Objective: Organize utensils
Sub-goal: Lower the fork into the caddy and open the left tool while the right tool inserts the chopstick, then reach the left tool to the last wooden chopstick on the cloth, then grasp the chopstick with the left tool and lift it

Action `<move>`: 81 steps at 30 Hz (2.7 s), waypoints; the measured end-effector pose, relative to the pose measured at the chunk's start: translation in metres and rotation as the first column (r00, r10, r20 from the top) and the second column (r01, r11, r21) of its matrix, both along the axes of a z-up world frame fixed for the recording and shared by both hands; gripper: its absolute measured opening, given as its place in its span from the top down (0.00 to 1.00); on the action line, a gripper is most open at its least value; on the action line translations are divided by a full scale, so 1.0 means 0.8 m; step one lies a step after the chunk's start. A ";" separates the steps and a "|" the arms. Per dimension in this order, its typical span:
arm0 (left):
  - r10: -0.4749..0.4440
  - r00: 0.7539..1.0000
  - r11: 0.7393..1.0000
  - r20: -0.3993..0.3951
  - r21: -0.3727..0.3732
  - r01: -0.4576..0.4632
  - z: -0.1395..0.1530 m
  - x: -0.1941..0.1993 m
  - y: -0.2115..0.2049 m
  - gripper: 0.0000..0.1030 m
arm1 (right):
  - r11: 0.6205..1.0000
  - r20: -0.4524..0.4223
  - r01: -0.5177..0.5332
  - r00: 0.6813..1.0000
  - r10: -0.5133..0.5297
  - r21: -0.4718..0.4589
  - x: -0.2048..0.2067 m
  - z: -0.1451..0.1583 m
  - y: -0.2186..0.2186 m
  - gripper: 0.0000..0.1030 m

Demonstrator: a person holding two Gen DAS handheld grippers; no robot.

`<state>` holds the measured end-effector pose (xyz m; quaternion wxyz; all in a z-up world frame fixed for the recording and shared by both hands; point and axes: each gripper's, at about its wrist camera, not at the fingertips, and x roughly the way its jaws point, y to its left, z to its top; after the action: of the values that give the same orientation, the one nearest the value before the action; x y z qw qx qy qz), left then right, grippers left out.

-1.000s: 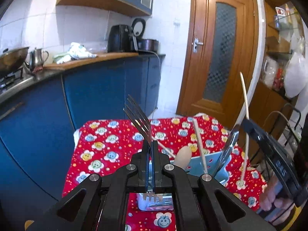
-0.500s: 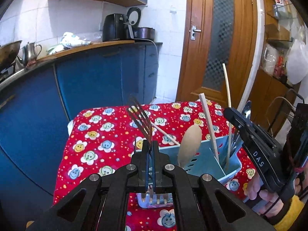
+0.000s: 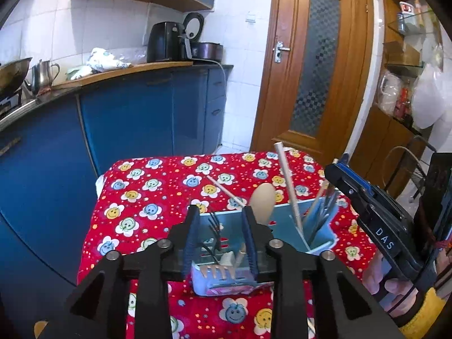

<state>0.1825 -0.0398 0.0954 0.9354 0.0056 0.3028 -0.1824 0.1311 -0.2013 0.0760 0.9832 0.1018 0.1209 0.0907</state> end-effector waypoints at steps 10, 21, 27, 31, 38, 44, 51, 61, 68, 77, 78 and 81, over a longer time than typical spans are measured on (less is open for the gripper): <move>-0.028 1.000 0.999 0.012 -0.029 0.028 0.019 -0.043 0.004 0.63 | 0.999 0.018 0.011 1.000 -0.012 0.039 -0.058 0.031 -0.017 0.70; -0.074 0.993 0.996 -0.093 -0.046 0.070 0.003 -0.093 -0.011 0.63 | 0.999 -0.021 0.010 1.000 -0.009 0.040 -0.134 0.045 -0.023 0.70; -0.098 0.979 0.995 -0.179 -0.036 0.093 -0.023 -0.112 -0.033 0.63 | 0.999 -0.073 0.018 0.997 -0.016 0.033 -0.161 0.038 -0.028 0.70; -0.098 0.971 0.995 -0.218 -0.016 0.097 -0.040 -0.119 -0.048 0.63 | 0.999 -0.106 0.023 0.994 -0.020 0.028 -0.174 0.027 -0.035 0.70; -0.101 0.945 0.994 -0.310 0.005 0.108 -0.074 -0.126 -0.068 0.63 | 0.999 -0.154 0.022 0.988 -0.014 0.050 -0.183 0.004 -0.047 0.70; -0.106 0.917 0.992 -0.385 0.022 0.124 -0.101 -0.131 -0.085 0.63 | 0.998 -0.185 0.020 0.983 -0.007 0.067 -0.191 -0.012 -0.055 0.70; -0.090 0.891 0.991 -0.445 0.049 0.125 -0.124 -0.124 -0.105 0.63 | 0.997 -0.198 0.026 0.980 -0.011 0.077 -0.201 -0.020 -0.063 0.69; -0.040 0.850 0.994 -0.525 0.069 0.089 -0.145 -0.110 -0.116 0.63 | 0.996 -0.197 0.033 0.980 -0.016 0.084 -0.206 -0.021 -0.070 0.68; -0.045 0.841 0.996 -0.539 0.043 0.081 -0.146 -0.105 -0.118 0.89 | 0.996 -0.202 0.031 0.979 -0.014 0.083 -0.205 -0.021 -0.069 0.68; -0.068 0.837 0.998 -0.544 -0.025 0.065 -0.142 -0.108 -0.099 0.96 | 0.996 -0.216 0.018 0.976 0.000 0.083 -0.203 -0.021 -0.062 0.67; -0.070 0.840 0.998 -0.537 -0.031 0.063 -0.140 -0.109 -0.095 0.96 | 0.996 -0.218 0.016 0.976 0.003 0.082 -0.202 -0.020 -0.060 0.67; -0.081 0.858 0.997 -0.507 -0.052 0.063 -0.129 -0.115 -0.080 0.96 | 0.997 -0.225 0.002 0.974 0.016 0.083 -0.201 -0.019 -0.054 0.67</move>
<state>0.0905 -0.1039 -0.0078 0.8150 -0.0470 0.5352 -0.2173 -0.0301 -0.2442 0.0611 0.9578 0.1514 0.2282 0.0870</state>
